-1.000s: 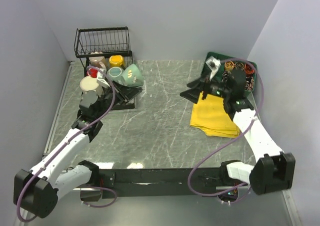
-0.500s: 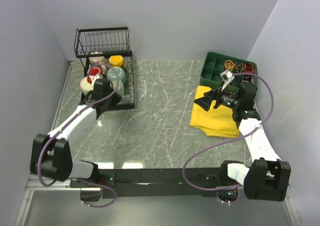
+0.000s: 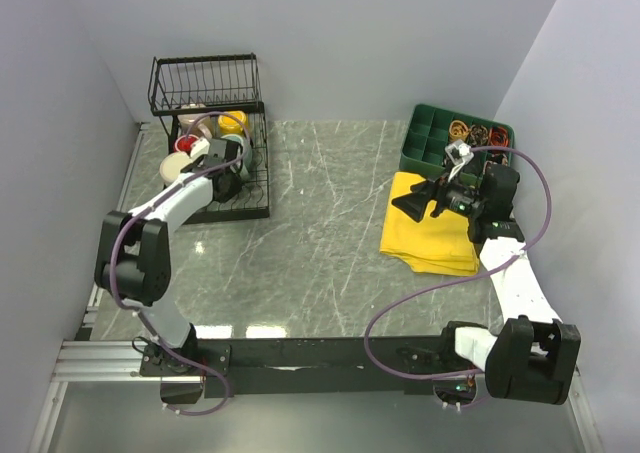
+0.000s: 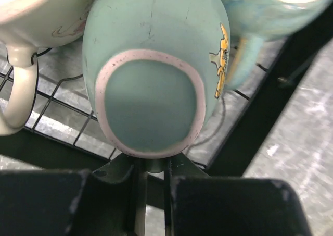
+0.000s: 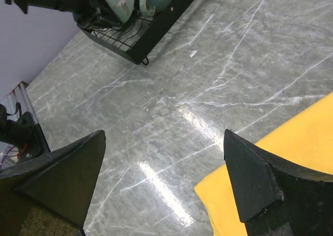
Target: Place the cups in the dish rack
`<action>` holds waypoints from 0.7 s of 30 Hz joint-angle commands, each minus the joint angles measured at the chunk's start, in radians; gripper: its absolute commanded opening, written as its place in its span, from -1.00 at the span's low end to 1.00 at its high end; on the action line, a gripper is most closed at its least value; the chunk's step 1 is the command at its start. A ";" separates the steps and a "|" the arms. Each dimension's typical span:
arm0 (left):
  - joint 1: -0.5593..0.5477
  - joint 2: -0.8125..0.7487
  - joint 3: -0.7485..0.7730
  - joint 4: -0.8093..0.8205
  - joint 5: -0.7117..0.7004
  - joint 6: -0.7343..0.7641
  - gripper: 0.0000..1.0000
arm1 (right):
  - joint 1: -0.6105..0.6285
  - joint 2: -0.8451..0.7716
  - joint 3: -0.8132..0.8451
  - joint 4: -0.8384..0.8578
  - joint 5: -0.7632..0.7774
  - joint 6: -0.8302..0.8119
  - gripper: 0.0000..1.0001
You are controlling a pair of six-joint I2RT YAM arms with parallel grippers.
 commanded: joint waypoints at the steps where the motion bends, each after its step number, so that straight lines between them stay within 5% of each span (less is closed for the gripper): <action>1: 0.002 0.052 0.089 -0.011 -0.037 -0.002 -0.98 | -0.012 -0.017 0.020 0.045 -0.023 0.006 1.00; 8: 0.002 0.137 0.118 -0.014 -0.014 -0.011 -0.91 | -0.024 -0.020 0.019 0.053 -0.037 0.014 1.00; 21: 0.002 0.067 0.080 -0.025 0.034 -0.009 -0.01 | -0.094 -0.034 0.028 0.038 -0.103 0.006 1.00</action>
